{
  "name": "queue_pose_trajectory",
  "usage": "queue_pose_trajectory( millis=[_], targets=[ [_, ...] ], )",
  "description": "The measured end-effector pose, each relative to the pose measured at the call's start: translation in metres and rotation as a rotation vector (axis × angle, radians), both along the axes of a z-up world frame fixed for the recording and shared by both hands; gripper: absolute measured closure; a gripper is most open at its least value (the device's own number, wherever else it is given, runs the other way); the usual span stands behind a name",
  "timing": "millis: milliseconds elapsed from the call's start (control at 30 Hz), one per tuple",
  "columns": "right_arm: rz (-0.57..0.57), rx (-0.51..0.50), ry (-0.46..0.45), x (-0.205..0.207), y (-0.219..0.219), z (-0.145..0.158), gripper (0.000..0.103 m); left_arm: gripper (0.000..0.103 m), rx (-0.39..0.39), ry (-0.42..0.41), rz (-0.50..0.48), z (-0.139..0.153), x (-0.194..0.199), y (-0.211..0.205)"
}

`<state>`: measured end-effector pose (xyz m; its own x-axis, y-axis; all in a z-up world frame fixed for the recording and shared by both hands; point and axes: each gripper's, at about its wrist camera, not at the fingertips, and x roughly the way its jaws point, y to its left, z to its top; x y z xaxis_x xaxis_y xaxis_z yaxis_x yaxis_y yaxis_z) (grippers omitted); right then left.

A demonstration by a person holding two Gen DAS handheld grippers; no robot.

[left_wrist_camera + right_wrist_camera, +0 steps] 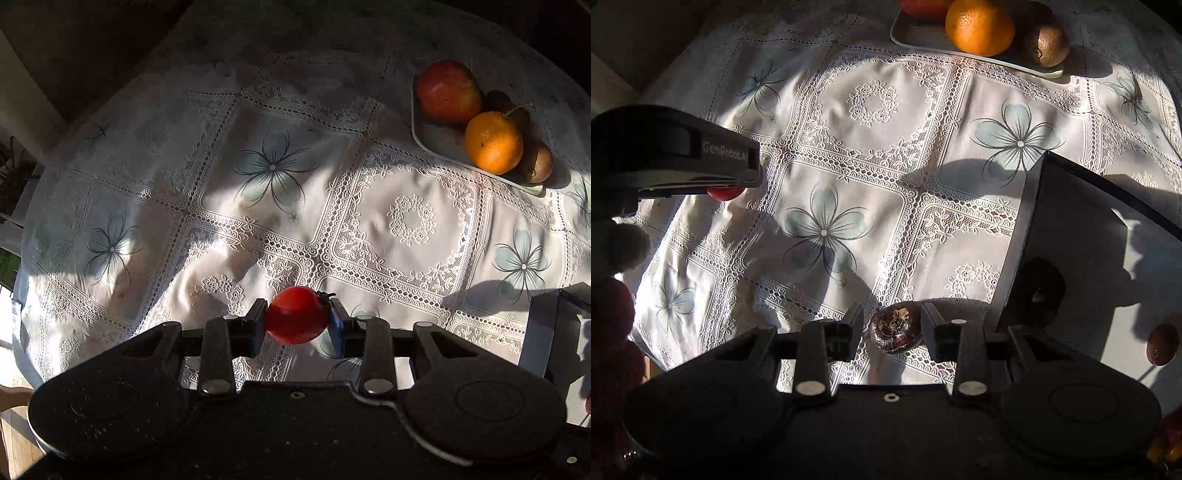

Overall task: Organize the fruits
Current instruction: 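Grasp the dark round fruit with the right gripper while the left grasps the red apple, then carry the dark fruit and red apple over the white box and open both grippers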

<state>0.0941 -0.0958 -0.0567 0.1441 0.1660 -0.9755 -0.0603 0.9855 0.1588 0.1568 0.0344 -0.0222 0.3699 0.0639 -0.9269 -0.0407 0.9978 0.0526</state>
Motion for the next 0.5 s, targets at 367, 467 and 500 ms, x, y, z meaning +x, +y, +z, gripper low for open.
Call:
queue_pose_trajectory(
  millis=[367, 467, 500],
  targets=[
    [0.151, -0.207, 0.005, 0.001, 0.042, -0.042, 0.052, 0.059, -0.014, 0.014, 0.001, 0.003, -0.002, 0.007],
    [0.162, -0.216, -0.017, -0.004, 0.046, -0.037, 0.057, 0.059, -0.011, 0.013, 0.007, 0.006, -0.005, 0.011],
    [0.15, -0.197, -0.021, -0.005, 0.046, -0.034, 0.057, 0.059, -0.011, 0.011, 0.009, 0.008, -0.006, 0.012]
  ],
)
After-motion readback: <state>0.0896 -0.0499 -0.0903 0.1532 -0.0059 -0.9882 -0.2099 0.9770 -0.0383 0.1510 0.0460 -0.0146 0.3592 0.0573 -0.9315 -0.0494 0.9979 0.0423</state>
